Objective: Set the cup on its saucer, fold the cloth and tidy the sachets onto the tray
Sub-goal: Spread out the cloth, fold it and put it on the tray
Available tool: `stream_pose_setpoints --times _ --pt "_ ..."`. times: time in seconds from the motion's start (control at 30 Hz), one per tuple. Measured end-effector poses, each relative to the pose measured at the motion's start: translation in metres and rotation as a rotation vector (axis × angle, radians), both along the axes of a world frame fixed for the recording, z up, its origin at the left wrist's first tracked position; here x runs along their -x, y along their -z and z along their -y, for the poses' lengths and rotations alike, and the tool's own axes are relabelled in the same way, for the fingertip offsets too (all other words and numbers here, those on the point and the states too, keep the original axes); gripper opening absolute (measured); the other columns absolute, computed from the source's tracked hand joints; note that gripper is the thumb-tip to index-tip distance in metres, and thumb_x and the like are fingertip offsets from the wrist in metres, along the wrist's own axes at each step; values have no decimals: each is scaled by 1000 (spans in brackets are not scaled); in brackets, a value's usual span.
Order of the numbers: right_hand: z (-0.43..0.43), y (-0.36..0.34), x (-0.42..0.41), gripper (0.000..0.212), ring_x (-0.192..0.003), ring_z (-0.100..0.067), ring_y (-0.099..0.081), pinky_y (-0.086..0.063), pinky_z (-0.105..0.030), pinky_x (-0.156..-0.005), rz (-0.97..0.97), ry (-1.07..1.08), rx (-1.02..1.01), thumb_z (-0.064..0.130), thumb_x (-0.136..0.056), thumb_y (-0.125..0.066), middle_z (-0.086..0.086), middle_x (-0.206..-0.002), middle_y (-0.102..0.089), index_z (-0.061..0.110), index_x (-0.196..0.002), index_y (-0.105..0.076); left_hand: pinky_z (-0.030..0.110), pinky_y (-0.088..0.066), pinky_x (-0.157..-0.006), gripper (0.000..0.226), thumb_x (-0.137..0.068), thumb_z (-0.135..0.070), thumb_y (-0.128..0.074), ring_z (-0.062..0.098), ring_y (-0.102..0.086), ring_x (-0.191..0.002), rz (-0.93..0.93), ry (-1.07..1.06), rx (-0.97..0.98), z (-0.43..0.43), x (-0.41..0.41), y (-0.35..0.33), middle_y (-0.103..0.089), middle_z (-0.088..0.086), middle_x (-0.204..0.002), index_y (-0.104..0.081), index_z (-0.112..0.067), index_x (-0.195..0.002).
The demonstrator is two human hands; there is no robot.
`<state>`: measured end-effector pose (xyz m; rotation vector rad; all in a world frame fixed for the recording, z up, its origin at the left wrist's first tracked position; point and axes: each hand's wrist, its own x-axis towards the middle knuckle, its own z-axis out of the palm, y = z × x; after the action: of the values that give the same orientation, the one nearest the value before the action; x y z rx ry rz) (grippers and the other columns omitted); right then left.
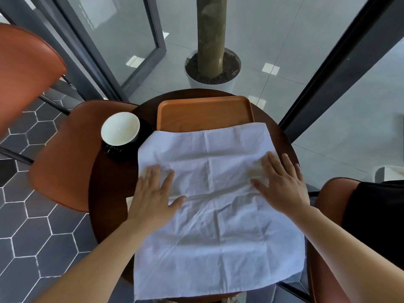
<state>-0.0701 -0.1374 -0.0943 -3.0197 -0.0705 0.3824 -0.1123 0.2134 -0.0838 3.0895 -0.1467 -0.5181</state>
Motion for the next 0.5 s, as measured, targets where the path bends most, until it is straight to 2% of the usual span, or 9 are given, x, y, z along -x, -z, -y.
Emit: stream_pose_setpoints --times 0.13,0.23,0.37,0.5 --pt "2 -2 6 80 -155 -22 4 -7 -47 -125 -7 49 -29 70 -93 -27 11 -168 1 28 -159 -9 46 -11 -125 97 -81 -78 5 39 1 -153 -25 45 -42 1 13 -7 1 19 -166 -7 -22 -159" --pt "0 2 9 78 -155 -23 2 -8 -48 -125 -2 60 -63 68 -94 -26 10 -168 1 27 -159 -9 47 -12 -124 84 -93 -72 -21 39 -2 -153 -14 32 -51 3 17 -6 -1 18 -166 -8 -21 -159" --pt "1 2 13 82 -155 -23 2 -5 -49 -125 -13 73 -153 69 -94 -29 7 -169 0 26 -159 -4 52 -17 -123 78 -93 -59 -49 42 -19 -149 96 -60 27 2 28 -11 -26 23 -160 -30 -14 -154" --pt "6 -7 37 75 -154 -24 -7 -14 -49 -124 77 71 -227 62 -97 -37 3 -167 -16 21 -158 -20 55 -26 -119 69 -92 -43 -63 44 -31 -144 147 -112 174 -2 50 -12 -39 24 -152 -42 -8 -148"
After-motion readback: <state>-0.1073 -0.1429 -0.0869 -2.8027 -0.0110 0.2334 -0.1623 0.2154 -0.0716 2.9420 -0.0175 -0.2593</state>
